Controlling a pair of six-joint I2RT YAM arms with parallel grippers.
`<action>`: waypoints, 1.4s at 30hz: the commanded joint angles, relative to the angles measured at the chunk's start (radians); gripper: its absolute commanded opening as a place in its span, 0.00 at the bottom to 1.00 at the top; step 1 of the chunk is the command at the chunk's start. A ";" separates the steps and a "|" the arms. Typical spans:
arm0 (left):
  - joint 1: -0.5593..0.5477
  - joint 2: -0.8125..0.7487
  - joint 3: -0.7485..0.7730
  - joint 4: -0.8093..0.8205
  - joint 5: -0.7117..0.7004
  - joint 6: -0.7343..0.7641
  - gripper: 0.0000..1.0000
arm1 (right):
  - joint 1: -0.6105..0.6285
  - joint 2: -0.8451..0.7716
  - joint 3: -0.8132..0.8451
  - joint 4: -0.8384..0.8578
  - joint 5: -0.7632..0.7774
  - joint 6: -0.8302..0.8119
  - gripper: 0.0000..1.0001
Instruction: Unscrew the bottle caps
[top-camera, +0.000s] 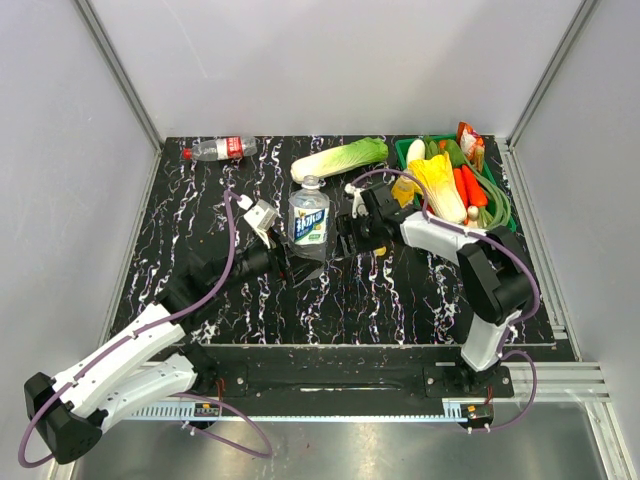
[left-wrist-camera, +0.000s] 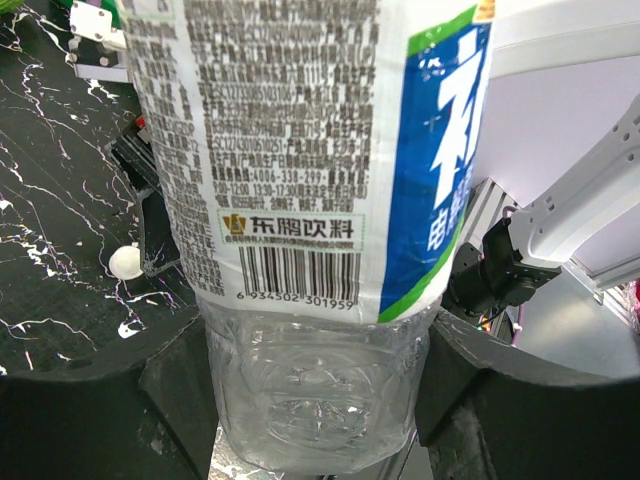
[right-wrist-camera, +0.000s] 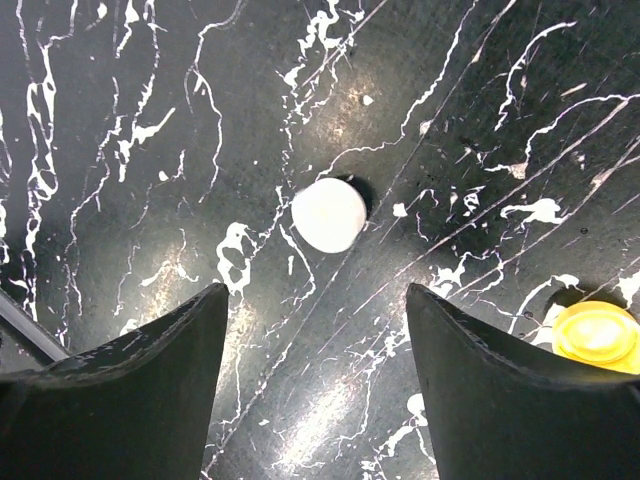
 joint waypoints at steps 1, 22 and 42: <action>0.006 -0.009 0.004 0.035 -0.007 0.000 0.03 | 0.012 -0.083 0.030 0.002 0.016 -0.016 0.76; 0.004 -0.055 -0.013 0.000 -0.016 0.009 0.00 | 0.010 -0.460 0.044 0.012 -0.133 0.009 0.94; 0.002 0.078 0.062 -0.005 0.160 0.058 0.00 | -0.073 -0.664 0.010 0.429 -0.566 0.300 1.00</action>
